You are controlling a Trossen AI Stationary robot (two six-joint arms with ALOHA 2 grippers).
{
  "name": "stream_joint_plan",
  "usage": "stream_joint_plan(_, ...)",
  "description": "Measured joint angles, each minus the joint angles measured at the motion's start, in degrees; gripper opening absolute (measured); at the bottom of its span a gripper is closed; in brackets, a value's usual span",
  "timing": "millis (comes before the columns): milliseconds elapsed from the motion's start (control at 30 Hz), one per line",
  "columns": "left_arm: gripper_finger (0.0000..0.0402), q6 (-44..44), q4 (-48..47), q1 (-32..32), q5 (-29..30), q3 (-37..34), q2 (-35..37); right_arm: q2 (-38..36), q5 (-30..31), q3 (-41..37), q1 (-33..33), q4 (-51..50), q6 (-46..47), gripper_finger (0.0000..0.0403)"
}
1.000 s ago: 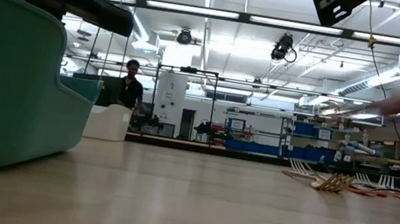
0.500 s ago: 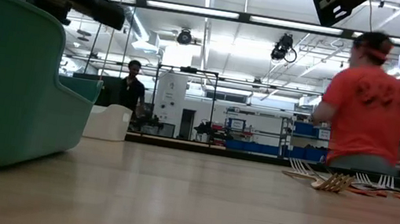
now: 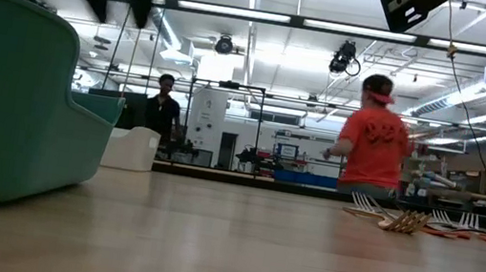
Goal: Sort silverware by color (type)
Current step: Put the blue fork into the green bin
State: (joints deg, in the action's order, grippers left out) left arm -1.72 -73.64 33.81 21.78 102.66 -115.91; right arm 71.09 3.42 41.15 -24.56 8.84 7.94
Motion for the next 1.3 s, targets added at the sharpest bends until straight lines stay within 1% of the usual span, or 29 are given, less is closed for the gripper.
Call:
stream_joint_plan(67, 0.0134, -0.22, 4.03, -0.58, 1.27, -0.68, 0.71, 0.0, 0.0, 0.0, 0.0, -1.23, 0.85, 0.013)
stream_joint_plan(167, 0.0134, -0.66, 7.42, -1.22, 3.03, -1.19, 0.85, 0.0, 0.48, 0.0, 0.0, -3.93, 2.48, 0.0126)
stream_joint_plan(300, 0.0132, -0.82, 11.53, -2.09, 4.63, -1.19, 0.85, 0.0, 3.47, -0.02, 0.04, -7.99, 4.59, 0.0125)
stream_joint_plan(533, 0.0103, -2.51, 15.44, -2.55, 7.24, -1.19, 0.85, 0.0, 6.04, -0.02, 0.07, -14.19, 8.31, 0.0125)
stream_joint_plan(700, 0.0079, -4.3, 17.69, -2.92, 7.35, -1.38, 0.86, 0.0, 7.17, -0.02, 0.07, -17.42, 10.21, 0.0125)
stream_joint_plan(800, 0.0066, -6.68, 22.87, -3.2, 7.07, -4.71, 0.98, -0.17, 7.22, -0.02, 0.07, -18.94, 11.72, 0.0125)
stream_joint_plan(900, 0.0055, -9.34, 25.43, -3.6, 6.93, -8.6, 1.04, -1.22, 6.51, -0.02, 0.11, -20.33, 13.48, 0.0125)
stream_joint_plan(1033, 0.0044, -9.33, 27.02, -4.8, 6.19, -11.94, 2.04, -4.43, 4.2, -0.02, 0.53, -22.76, 14.3, 0.0125)
stream_joint_plan(1167, 0.0036, -11.15, 33.66, -6.05, 4.28, -16.3, 4.66, -7.95, 4.0, 0.0, 1.46, -25.63, 14.43, 0.0125)
stream_joint_plan(1300, 0.0032, -12.78, 41.51, -7.36, 3.28, -22.13, 7.9, -10.6, 3.96, 0.0, 2.59, -30.29, 17.16, 0.0125)
